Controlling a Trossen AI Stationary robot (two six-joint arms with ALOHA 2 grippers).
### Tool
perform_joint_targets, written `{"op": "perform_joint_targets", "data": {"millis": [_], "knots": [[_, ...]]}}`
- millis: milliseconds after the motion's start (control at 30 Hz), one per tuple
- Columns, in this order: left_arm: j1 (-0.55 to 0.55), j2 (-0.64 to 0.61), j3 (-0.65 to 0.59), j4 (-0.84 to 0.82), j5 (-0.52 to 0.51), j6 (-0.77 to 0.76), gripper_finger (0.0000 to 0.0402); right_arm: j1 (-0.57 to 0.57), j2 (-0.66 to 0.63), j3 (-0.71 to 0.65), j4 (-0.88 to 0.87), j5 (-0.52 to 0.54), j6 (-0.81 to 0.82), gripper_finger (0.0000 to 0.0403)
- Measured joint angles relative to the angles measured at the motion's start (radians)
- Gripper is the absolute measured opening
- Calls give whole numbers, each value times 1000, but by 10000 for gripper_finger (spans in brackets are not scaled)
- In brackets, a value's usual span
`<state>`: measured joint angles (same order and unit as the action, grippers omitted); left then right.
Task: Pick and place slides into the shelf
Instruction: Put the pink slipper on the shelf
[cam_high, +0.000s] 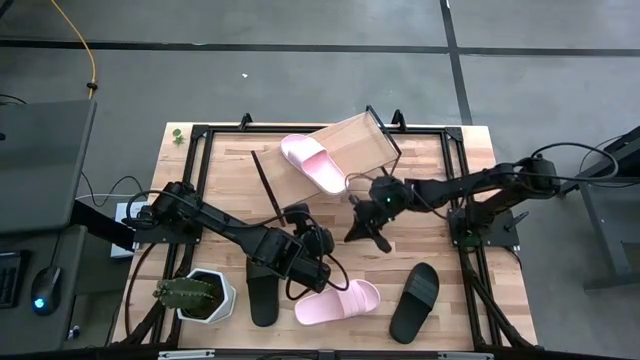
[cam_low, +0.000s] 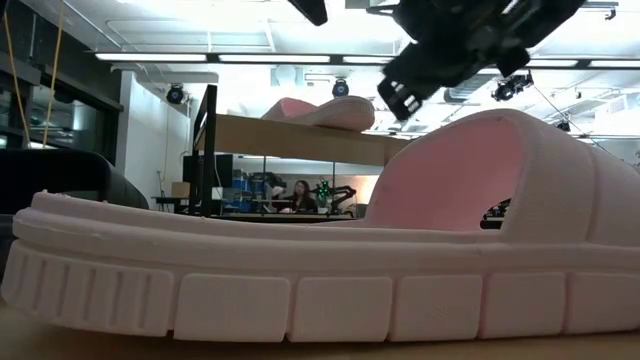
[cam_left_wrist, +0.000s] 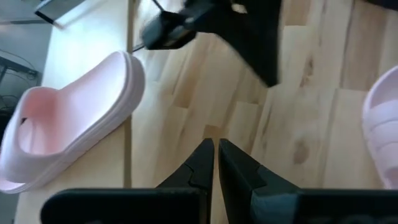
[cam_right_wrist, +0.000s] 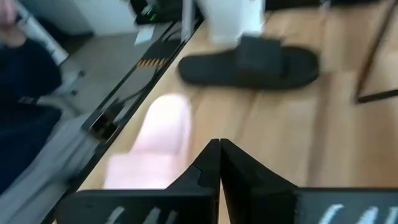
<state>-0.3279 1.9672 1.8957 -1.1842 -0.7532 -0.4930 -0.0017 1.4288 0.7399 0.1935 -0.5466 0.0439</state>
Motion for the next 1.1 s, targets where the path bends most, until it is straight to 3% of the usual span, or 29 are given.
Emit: {"op": "perform_joint_targets", "data": {"millis": [233,467,700,1100], "knots": [[0,0,0,14,83,6,15,69,-11,0,-82,23,-20,0],[0,0,0,9,91,-13,14,77,-71,0,-168,27,-18,0],[-6,0,-26,50,170,-53,14,61,-225,0,-349,238,-45,0],[-85,0,-108,279,226,98,14,61,-478,-1,-512,356,-78,0]]}}
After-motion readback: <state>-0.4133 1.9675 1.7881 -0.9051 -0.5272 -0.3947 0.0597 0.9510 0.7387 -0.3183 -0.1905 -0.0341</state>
